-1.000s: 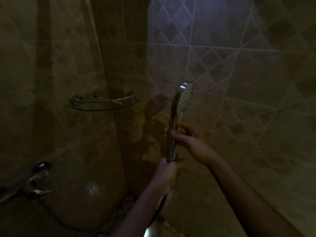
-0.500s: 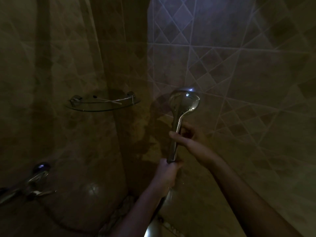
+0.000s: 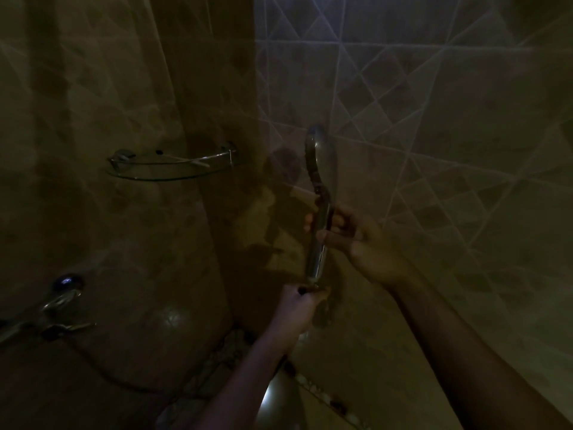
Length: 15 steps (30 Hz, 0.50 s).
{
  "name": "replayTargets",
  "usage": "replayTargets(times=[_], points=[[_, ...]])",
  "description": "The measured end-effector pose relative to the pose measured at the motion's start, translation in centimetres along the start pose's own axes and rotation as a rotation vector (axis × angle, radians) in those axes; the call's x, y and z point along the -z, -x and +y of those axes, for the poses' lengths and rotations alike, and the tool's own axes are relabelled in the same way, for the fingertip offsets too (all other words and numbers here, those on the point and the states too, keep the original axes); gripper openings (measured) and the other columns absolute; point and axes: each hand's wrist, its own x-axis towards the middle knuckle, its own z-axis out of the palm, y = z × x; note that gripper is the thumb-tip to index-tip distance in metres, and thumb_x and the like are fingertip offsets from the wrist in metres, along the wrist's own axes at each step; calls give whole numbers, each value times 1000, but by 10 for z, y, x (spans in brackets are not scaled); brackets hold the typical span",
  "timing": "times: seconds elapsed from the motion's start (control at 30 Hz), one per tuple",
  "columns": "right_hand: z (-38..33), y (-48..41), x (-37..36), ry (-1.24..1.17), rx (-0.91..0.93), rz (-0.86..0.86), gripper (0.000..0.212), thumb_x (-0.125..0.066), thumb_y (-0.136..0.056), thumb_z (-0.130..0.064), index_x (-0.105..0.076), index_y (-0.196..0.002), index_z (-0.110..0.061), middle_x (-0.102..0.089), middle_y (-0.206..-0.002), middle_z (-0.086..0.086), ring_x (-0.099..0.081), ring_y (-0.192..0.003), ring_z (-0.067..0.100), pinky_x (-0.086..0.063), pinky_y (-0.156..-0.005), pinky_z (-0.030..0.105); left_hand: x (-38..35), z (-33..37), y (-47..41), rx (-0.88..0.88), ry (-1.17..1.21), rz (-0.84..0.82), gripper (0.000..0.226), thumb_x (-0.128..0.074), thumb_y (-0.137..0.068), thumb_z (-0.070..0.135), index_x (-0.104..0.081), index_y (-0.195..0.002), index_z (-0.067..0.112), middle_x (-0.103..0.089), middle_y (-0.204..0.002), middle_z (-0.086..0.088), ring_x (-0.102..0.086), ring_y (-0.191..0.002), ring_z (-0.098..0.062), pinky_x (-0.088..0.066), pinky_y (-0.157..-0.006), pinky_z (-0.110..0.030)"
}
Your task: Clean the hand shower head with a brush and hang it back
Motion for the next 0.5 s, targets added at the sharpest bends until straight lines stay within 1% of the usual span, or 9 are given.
replayTargets(times=[0.1, 0.17, 0.2, 0.27, 0.33, 0.37, 0.43, 0.47, 0.5], points=[[5, 3, 8, -27, -29, 28, 43, -56, -89, 19, -59, -120, -10, -71, -109, 7, -70, -104, 17, -55, -99, 35, -6, -12, -8, -12, -44, 45, 19, -72, -89, 14, -72, -70, 17, -63, -53, 9, -58, -51, -5, -39, -47, -15], [14, 5, 14, -44, -44, 57, 43, -57, -88, 18, -60, -117, -14, -72, -106, 5, -71, -102, 17, -57, -96, 34, -12, -22, -16, -2, -62, 85, 21, -74, -87, 15, -70, -67, 17, -62, -57, 3, -55, -57, -13, -37, -51, -21], [18, 7, 17, -48, -49, 60, 39, -58, -90, 14, -62, -114, -16, -73, -105, 4, -71, -102, 17, -58, -93, 32, -14, -28, -21, -3, -73, 115, 24, -76, -86, 16, -67, -63, 17, -59, -56, 3, -53, -55, -13, -37, -52, -22], [25, 11, 18, -41, -57, 67, 27, -61, -93, 4, -65, -103, -20, -75, -96, -1, -72, -102, 18, -58, -84, 24, -15, -39, -27, -12, -121, 124, 24, -79, -80, 26, -68, -59, 20, -60, -55, 6, -56, -54, -11, -41, -56, -25], [45, 12, 23, -17, -58, 89, 27, -62, -94, -2, -64, -82, -25, -67, -77, -2, -71, -97, 26, -55, -75, 16, -15, -53, -35, -6, -166, 117, 14, -79, -70, 40, -76, -62, 29, -68, -61, 8, -63, -66, -16, -47, -66, -31], [58, 12, 25, -7, -68, 93, 26, -63, -95, -4, -61, -77, -23, -58, -73, 6, -67, -92, 34, -54, -72, 16, -15, -61, -37, 3, -190, 116, 14, -79, -72, 40, -77, -66, 28, -68, -64, 6, -61, -68, -17, -46, -67, -32], [84, 15, 29, 0, -114, 63, 13, -62, -96, -11, -58, -85, -6, -53, -81, 20, -61, -87, 41, -55, -77, 22, -12, -82, -46, 36, -283, 141, 19, -74, -86, 32, -75, -80, 14, -64, -71, -2, -55, -68, -16, -42, -67, -31], [101, 16, 32, 6, -140, 21, 15, -61, -97, -14, -57, -92, 0, -55, -86, 24, -62, -88, 38, -55, -82, 28, -8, -94, -51, 50, -341, 160, 21, -71, -89, 29, -71, -84, 9, -60, -72, -5, -53, -66, -14, -41, -66, -28], [119, 17, 35, 30, -163, -15, 15, -60, -98, -14, -59, -101, 1, -60, -90, 21, -65, -91, 31, -55, -86, 32, -4, -107, -58, 65, -400, 165, 22, -71, -90, 29, -70, -85, 7, -57, -71, -4, -51, -64, -10, -42, -65, -25]])
